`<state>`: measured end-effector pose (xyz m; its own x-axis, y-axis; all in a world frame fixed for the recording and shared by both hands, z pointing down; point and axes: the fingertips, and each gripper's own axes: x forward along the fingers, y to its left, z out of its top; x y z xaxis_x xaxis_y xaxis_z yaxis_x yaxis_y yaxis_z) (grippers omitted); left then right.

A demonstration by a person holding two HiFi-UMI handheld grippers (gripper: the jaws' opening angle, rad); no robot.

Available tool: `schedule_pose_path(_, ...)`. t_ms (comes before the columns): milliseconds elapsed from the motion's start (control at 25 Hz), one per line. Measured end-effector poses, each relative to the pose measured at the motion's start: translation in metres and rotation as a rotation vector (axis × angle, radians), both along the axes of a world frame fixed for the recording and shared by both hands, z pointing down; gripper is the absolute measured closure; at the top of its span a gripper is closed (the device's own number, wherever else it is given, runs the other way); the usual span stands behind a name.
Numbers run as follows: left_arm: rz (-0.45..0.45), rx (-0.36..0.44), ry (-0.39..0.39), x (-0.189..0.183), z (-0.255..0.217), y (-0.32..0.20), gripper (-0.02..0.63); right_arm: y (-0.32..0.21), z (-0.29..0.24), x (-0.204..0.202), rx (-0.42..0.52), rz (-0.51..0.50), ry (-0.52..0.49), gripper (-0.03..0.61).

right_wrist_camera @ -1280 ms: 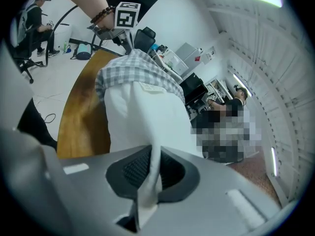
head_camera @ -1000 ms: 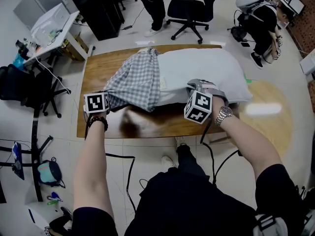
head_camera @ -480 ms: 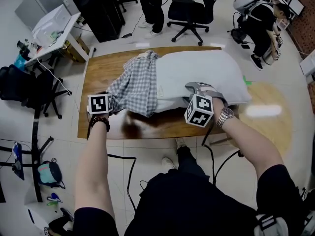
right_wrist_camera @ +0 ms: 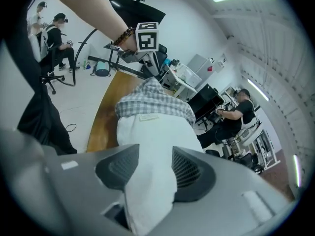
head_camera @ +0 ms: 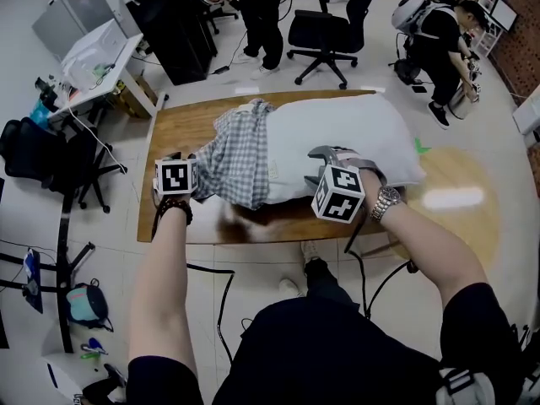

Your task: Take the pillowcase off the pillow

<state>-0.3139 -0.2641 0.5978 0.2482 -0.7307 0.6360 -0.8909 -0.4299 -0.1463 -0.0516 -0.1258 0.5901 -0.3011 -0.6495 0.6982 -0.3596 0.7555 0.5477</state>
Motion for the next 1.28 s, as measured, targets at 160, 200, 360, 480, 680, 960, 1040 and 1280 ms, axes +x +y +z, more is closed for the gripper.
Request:
schedule_pose_path(160,0.039,0.053,0.012,0.027,-0.026,0.014,0.474,0.008,-0.011,0.008,0.015,0.011,-0.026,0.37)
schedule_pose_path(200,0.054,0.062,0.017,0.035,-0.031,0.016,0.473,0.008,-0.013,0.008,0.017,0.012,-0.031,0.37)
schedule_pose_path(360,0.125,0.08,0.042,0.073,-0.045,0.022,0.463,0.002,-0.019,0.014,0.018,0.015,-0.058,0.37)
schedule_pose_path(480,0.18,0.08,0.052,0.1,-0.054,0.021,0.456,-0.01,-0.027,0.017,0.009,0.016,-0.079,0.37)
schedule_pose_path(680,0.251,0.047,0.05,0.133,-0.054,0.012,0.441,-0.035,-0.033,0.018,-0.011,0.009,-0.104,0.368)
schedule_pose_path(960,0.352,0.034,0.036,0.188,-0.046,-0.011,0.405,-0.078,-0.022,0.035,-0.041,-0.011,-0.127,0.353)
schedule_pose_path(1040,0.378,0.017,0.039,0.195,-0.044,-0.017,0.396,-0.09,-0.019,0.032,-0.063,-0.013,-0.138,0.339)
schedule_pose_path(1280,0.44,-0.055,0.046,0.227,-0.042,-0.048,0.37,-0.135,-0.016,0.04,-0.158,-0.011,-0.2,0.305)
